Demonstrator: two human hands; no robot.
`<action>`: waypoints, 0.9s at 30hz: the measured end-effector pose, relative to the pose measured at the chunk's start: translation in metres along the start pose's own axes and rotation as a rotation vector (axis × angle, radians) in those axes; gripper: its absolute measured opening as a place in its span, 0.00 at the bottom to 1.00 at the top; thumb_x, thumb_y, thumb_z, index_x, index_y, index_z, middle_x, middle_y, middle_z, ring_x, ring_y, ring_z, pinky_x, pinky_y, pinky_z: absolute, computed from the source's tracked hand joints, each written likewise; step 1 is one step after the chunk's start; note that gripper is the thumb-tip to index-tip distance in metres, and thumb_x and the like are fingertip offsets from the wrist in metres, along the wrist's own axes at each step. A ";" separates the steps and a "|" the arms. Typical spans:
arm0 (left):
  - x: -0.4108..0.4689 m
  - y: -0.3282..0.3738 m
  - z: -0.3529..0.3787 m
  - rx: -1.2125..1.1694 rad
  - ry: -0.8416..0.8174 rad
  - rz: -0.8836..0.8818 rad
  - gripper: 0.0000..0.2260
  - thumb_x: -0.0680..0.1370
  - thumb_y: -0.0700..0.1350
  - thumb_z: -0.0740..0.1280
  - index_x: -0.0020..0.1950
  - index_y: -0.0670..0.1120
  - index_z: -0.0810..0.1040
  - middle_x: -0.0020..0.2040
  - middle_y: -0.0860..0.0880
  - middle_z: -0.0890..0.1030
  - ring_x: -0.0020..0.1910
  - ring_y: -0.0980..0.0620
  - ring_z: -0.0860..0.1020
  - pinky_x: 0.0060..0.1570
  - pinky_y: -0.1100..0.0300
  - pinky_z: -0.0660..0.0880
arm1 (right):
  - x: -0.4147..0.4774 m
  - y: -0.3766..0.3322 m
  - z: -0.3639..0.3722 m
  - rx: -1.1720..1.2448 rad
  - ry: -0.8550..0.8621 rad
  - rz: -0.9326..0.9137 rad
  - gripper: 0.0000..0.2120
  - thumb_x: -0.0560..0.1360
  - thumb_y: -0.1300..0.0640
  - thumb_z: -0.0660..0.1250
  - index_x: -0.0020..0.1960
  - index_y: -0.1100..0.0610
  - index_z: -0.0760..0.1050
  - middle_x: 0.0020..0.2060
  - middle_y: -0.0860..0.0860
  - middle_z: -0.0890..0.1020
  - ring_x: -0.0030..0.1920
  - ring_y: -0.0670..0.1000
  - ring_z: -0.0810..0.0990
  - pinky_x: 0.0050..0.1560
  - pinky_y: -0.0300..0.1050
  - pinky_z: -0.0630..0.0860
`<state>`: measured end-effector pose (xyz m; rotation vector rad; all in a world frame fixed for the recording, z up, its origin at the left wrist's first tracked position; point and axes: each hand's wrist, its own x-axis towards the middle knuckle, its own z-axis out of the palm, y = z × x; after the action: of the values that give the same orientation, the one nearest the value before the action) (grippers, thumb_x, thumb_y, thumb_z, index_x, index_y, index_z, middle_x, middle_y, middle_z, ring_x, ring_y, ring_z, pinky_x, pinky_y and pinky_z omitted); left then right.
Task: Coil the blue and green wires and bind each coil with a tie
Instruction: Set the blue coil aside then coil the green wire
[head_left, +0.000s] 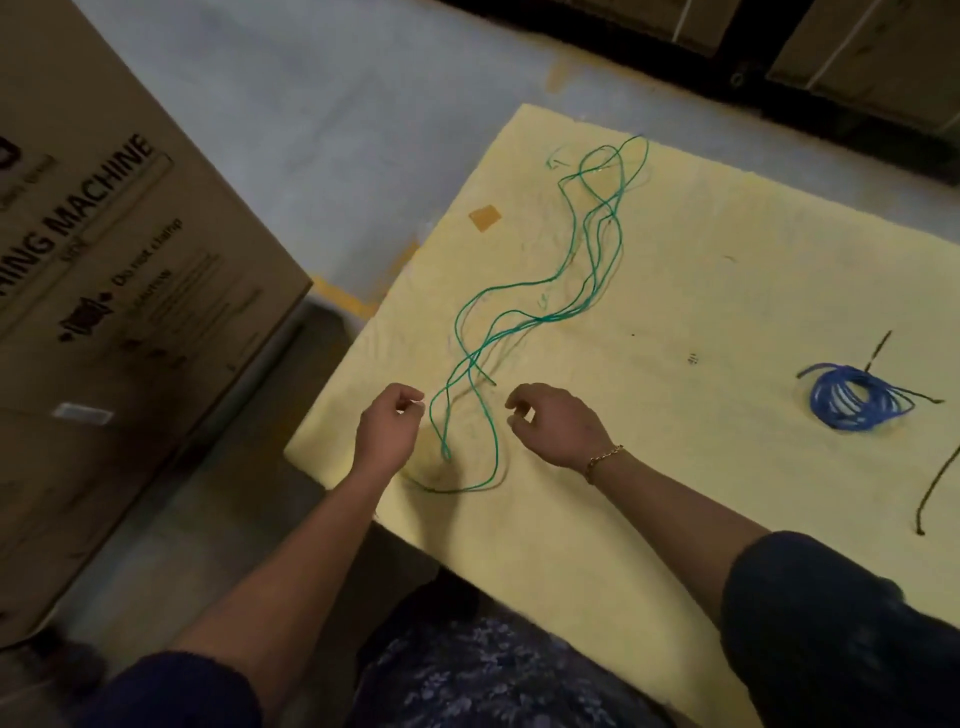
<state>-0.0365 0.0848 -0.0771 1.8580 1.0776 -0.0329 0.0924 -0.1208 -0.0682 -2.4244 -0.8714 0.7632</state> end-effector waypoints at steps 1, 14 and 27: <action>0.002 -0.006 -0.002 0.009 -0.016 -0.018 0.06 0.78 0.42 0.67 0.48 0.53 0.81 0.48 0.53 0.82 0.49 0.50 0.79 0.48 0.56 0.72 | 0.004 -0.005 0.005 -0.027 0.011 -0.033 0.11 0.77 0.50 0.63 0.59 0.47 0.76 0.55 0.44 0.80 0.54 0.50 0.79 0.49 0.47 0.76; 0.019 -0.045 -0.028 0.101 -0.267 -0.209 0.05 0.75 0.47 0.67 0.46 0.50 0.82 0.45 0.50 0.83 0.47 0.46 0.82 0.51 0.50 0.81 | 0.031 -0.035 0.027 0.087 0.281 0.069 0.06 0.75 0.56 0.63 0.50 0.51 0.77 0.48 0.47 0.82 0.49 0.51 0.78 0.43 0.44 0.72; 0.021 -0.015 -0.032 0.289 -0.979 -0.177 0.10 0.77 0.30 0.67 0.47 0.44 0.81 0.38 0.44 0.81 0.31 0.53 0.79 0.34 0.60 0.80 | 0.012 -0.014 -0.018 -0.605 -0.280 -0.361 0.11 0.71 0.58 0.62 0.48 0.51 0.81 0.43 0.46 0.83 0.55 0.55 0.75 0.50 0.49 0.72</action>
<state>-0.0462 0.1244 -0.0794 1.6414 0.5354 -1.1266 0.1055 -0.1067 -0.0513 -2.5543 -1.8146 0.7889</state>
